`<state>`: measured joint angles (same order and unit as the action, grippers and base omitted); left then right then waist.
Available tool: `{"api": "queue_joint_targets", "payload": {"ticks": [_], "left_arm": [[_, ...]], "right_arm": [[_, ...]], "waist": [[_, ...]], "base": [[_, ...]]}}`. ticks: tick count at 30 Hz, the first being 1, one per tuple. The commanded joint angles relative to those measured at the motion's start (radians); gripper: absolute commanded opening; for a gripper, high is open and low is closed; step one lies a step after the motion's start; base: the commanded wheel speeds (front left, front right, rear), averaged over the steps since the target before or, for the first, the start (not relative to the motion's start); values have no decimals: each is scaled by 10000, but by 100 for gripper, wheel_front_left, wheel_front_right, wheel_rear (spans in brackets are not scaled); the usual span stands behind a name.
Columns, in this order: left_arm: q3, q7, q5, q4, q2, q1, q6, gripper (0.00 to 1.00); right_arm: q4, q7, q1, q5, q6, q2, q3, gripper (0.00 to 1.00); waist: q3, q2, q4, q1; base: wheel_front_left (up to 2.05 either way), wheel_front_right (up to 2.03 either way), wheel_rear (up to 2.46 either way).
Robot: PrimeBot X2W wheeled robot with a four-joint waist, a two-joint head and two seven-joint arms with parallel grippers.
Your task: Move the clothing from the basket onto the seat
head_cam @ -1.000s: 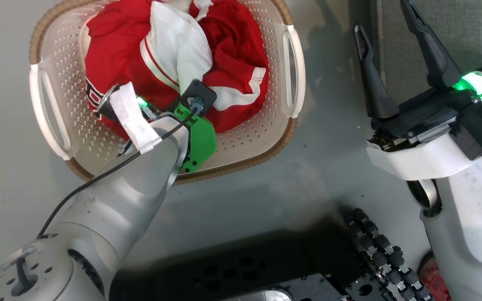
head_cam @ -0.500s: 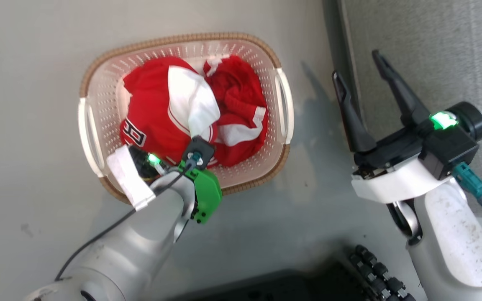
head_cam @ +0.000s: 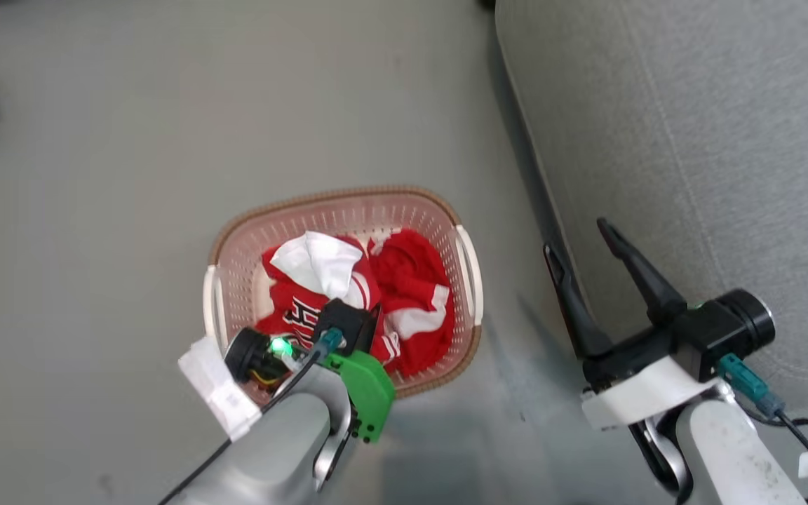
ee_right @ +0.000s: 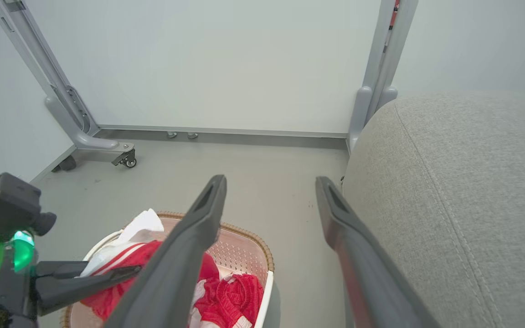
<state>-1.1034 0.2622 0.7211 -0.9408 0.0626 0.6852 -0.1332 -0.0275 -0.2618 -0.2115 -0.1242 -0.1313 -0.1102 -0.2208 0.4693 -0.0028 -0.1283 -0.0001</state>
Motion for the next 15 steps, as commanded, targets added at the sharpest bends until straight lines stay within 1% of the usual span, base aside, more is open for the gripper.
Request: {"api": "queue_joint_targets", "payload": {"ticks": [1, 5, 10, 15], "left_arm": [[314, 33, -276, 376, 192, -528, -119, 0], [1160, 37, -1007, 1561, 440, -1262, -304, 0], [2339, 38, -1578, 2828, 580, -2158, -360, 0], [3237, 37, -2145, 3725, 565, -2798, -164, 0]], "right_arm": [[-57, -48, 339, -69, 10, -11, 28, 100], [-153, -48, 761, -85, 10, -49, 21, 100], [-280, -48, 1258, -71, 10, -34, 25, 100], [-393, -48, 1721, -85, 10, 50, -80, 100]], "waist": [[-2091, 28, 195, 1], [-2802, 28, 285, 1], [-3616, 28, 374, 1], [-4317, 28, 386, 1]], "base": [[0, 0, 0], [0, 0, 0], [0, 0, 0], [0, 0, 0]]}}
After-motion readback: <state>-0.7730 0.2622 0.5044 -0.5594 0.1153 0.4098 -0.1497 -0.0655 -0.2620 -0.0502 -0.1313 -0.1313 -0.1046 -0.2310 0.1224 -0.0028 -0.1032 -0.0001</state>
